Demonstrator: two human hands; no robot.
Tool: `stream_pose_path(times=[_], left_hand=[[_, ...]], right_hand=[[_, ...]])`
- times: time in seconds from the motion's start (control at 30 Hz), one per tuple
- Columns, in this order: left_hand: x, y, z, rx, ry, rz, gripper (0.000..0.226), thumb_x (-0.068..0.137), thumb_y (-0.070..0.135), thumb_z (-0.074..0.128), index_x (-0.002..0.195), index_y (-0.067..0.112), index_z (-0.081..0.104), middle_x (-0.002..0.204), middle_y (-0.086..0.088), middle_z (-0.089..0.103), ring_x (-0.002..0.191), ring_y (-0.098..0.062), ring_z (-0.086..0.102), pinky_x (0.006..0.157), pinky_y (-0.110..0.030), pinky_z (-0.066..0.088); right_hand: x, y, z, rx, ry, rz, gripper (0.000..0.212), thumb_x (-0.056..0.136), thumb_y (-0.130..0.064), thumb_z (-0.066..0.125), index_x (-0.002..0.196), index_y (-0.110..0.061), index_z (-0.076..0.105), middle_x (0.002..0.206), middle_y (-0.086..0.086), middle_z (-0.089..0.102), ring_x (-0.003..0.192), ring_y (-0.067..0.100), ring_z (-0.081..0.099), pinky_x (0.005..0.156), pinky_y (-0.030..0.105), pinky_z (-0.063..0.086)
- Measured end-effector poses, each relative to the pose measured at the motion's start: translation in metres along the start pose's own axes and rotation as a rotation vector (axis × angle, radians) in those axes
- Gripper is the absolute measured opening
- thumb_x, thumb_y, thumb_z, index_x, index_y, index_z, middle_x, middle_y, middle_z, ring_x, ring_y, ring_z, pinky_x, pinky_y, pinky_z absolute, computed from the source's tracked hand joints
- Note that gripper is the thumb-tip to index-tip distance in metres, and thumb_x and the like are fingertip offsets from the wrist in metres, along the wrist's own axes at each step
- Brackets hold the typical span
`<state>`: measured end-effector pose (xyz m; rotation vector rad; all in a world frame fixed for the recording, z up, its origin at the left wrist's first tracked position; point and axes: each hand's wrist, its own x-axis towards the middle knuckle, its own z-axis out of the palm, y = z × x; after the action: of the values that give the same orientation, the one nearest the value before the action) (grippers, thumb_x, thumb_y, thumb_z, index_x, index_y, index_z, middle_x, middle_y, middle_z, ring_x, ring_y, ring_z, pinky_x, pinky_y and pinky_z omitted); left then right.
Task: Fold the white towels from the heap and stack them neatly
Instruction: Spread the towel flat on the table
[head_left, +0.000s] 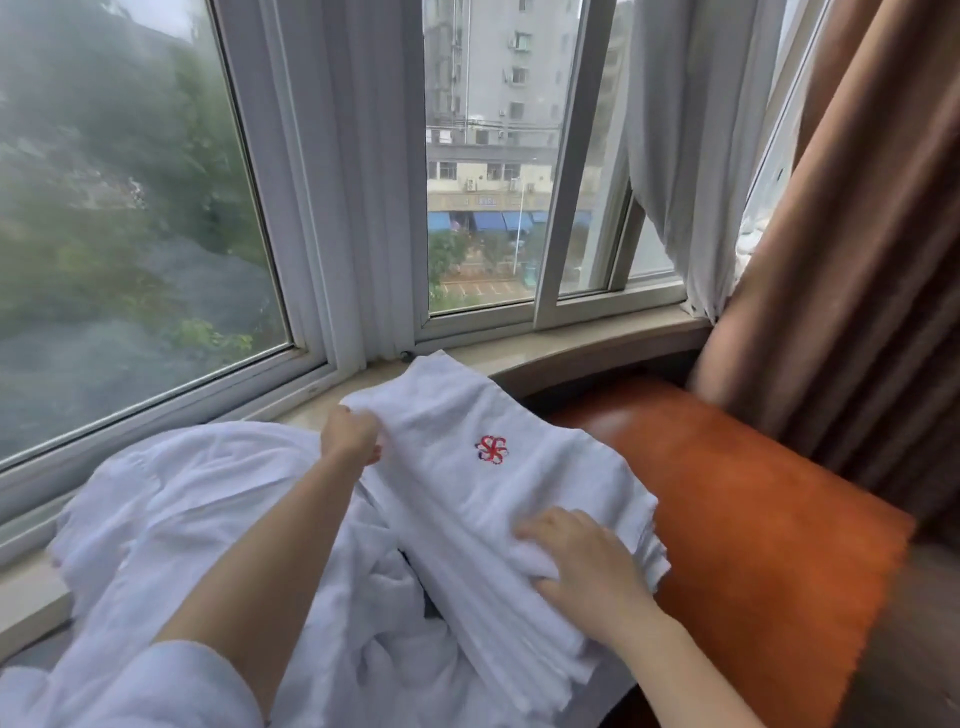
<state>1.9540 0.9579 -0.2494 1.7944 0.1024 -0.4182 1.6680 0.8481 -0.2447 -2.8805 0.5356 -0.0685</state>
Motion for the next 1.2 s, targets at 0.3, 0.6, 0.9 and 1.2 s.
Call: stream_pose_path(times=[0.3,0.6,0.9,1.2], left_hand=[[0.010,0.014,0.004,0.007,0.019,0.550,0.057,0.089,-0.002,0.044,0.140,0.024,0.047,0.136,-0.009,0.055,0.114,-0.023,0.055,0.092,-0.028,0.043],[-0.015,-0.016,0.017,0.842,0.132,0.783,0.047,0.095,0.012,0.045,0.142,0.016,0.043,0.156,-0.008,0.029,0.141,-0.028,0.025,0.111,-0.041,0.028],[-0.031,-0.041,0.042,1.196,-0.165,0.524,0.076,0.093,0.069,0.017,0.155,0.025,0.004,0.162,-0.008,-0.007,0.150,-0.022,-0.007,0.119,-0.051,-0.004],[-0.066,-0.049,0.060,1.124,-0.187,0.779,0.052,0.104,0.038,0.017,0.154,0.025,0.019,0.162,0.005,0.009,0.149,-0.013,0.003,0.120,-0.043,-0.001]], right_hand=[[0.008,-0.013,-0.018,-0.002,0.098,0.036,0.061,0.083,-0.006,0.049,0.136,-0.035,0.043,0.120,-0.010,0.041,0.106,0.013,0.045,0.054,0.017,0.027],[-0.001,-0.001,0.004,0.329,0.264,0.453,0.048,0.092,-0.045,0.057,0.136,-0.028,0.048,0.138,-0.005,0.045,0.127,0.016,0.039,0.105,0.032,0.035],[-0.001,0.011,0.014,0.155,0.248,0.651,0.063,0.091,-0.056,0.050,0.145,-0.031,0.030,0.153,0.002,0.019,0.138,0.025,0.017,0.114,0.043,0.014],[0.031,-0.001,0.021,0.123,0.025,0.246,0.064,0.100,-0.052,0.025,0.155,-0.033,-0.002,0.162,-0.002,-0.015,0.148,0.017,-0.017,0.118,0.041,-0.011]])
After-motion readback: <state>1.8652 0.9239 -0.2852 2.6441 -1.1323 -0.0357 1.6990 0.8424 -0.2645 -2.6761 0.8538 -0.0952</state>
